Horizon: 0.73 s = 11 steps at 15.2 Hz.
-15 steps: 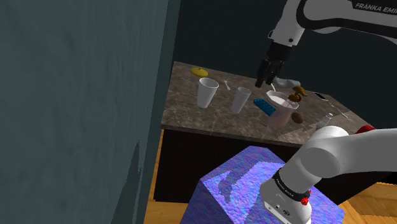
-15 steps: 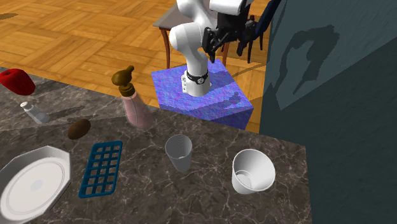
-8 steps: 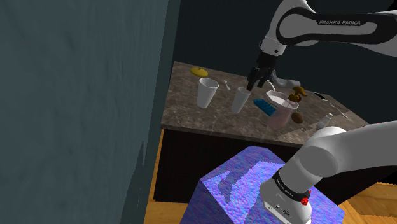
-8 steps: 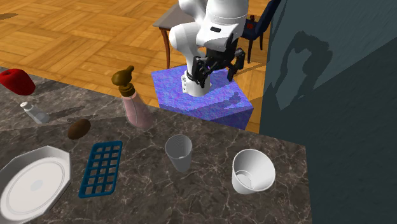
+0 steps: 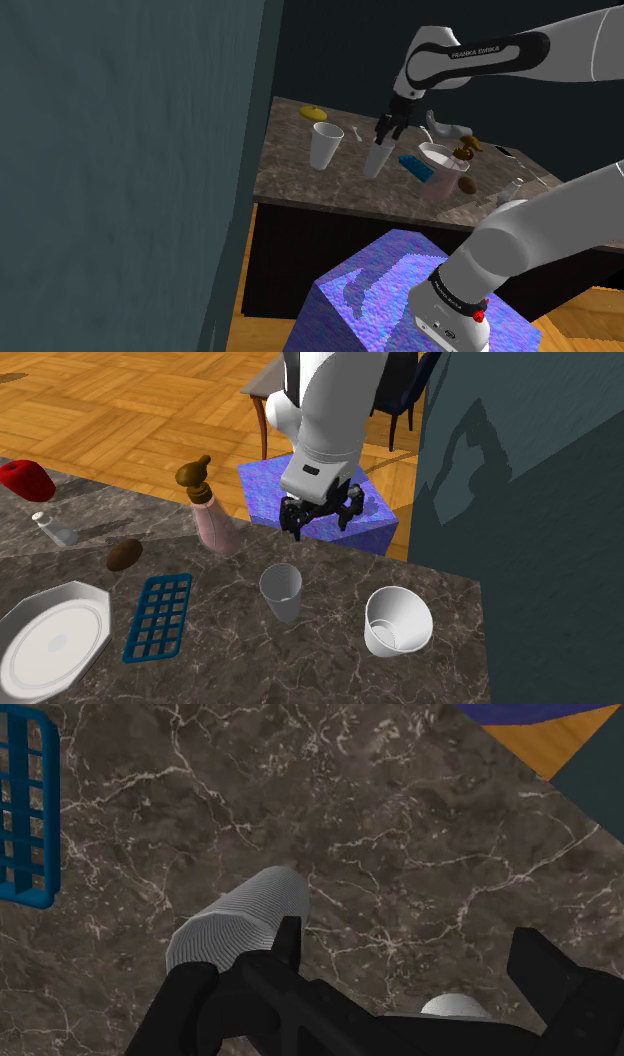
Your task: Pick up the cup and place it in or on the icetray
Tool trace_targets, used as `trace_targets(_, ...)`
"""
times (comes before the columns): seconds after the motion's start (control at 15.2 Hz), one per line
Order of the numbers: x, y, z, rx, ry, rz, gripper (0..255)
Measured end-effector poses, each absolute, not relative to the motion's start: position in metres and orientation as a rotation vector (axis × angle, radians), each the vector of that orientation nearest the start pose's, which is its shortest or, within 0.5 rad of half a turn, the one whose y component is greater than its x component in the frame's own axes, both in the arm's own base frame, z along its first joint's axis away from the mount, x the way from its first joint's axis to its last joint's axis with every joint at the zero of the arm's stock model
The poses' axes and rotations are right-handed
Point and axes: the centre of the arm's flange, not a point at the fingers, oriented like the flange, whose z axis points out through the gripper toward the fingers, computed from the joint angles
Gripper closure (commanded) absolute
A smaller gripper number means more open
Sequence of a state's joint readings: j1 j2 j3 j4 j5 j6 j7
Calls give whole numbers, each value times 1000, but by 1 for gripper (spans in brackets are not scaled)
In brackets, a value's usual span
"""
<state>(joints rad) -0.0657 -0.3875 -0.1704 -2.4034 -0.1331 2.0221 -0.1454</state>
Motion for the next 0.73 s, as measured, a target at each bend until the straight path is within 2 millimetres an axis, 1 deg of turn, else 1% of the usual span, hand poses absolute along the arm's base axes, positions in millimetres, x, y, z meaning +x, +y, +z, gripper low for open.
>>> trace_targets(0.2, 438, -132, 439, -3213, 48, -9, 0)
trace_targets(0.26, 441, -140, 433, -3219, 53, -15, 0)
trace_targets(0.33, 448, -143, 426, -3224, 58, -22, 0)
trace_targets(0.4, 455, -152, 421, -3229, 63, -28, 0)
trace_targets(0.53, 461, -159, 412, -3234, 67, -34, 0)
trace_targets(0.73, 464, -163, 398, -3236, 67, -35, 0)
